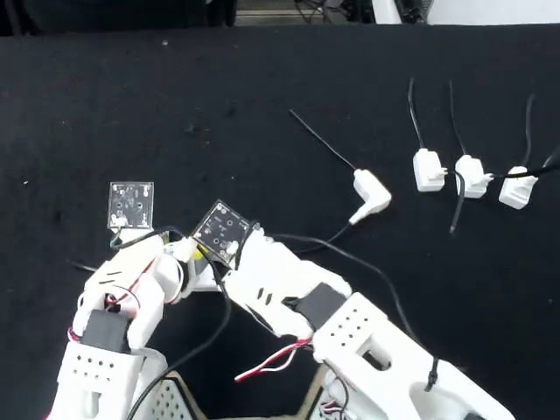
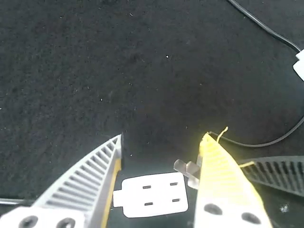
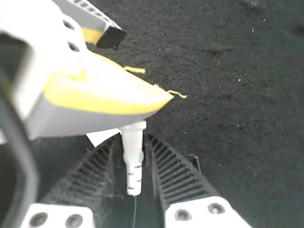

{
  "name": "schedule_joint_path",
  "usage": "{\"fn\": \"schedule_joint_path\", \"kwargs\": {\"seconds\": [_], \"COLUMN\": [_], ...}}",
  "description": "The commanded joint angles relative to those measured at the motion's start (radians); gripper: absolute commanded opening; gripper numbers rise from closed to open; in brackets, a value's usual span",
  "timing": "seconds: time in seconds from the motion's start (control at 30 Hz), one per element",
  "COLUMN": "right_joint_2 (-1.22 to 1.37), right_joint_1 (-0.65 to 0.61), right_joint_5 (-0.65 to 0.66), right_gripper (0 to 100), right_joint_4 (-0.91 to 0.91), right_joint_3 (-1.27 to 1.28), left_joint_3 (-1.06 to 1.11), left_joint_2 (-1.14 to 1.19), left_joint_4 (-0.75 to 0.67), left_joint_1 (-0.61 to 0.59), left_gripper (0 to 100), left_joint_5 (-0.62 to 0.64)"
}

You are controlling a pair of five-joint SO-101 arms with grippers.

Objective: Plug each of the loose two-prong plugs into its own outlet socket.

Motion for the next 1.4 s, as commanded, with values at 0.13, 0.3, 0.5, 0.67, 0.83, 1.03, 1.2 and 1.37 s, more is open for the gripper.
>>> {"fn": "schedule_joint_path", "kwargs": {"seconds": [0.13,0.3,0.5,0.67,0.83,1.03,1.2,1.37], "right_joint_2": [-0.154,-0.208,-0.236,-0.231,-0.228,-0.231,-0.229,-0.229], "right_joint_1": [0.055,0.055,0.055,0.091,0.097,0.098,0.098,0.098], "right_joint_5": [0.032,0.064,0.061,0.006,-0.002,-0.008,-0.009,-0.011], "right_gripper": [1.1,1.1,1.1,1.0,1.0,1.0,1.0,1.0], "right_joint_4": [0.097,0.146,0.147,0.164,0.17,0.167,0.167,0.16], "right_joint_3": [-0.081,-0.081,-0.082,-0.133,-0.137,-0.154,-0.159,-0.163], "left_joint_3": [-0.005,-0.008,-0.008,-0.008,-0.008,-0.008,-0.008,-0.008], "left_joint_2": [-0.003,-0.003,-0.003,-0.003,-0.003,-0.003,-0.003,-0.003], "left_joint_4": [-0.009,-0.009,-0.006,-0.008,-0.009,-0.006,-0.009,-0.011], "left_joint_1": [0.001,0.001,0.001,0.001,0.001,0.001,0.001,0.001], "left_gripper": [26,26,26,26,26,26,26,26], "left_joint_5": [-0.009,-0.009,-0.012,-0.014,-0.014,-0.011,-0.011,-0.011]}}
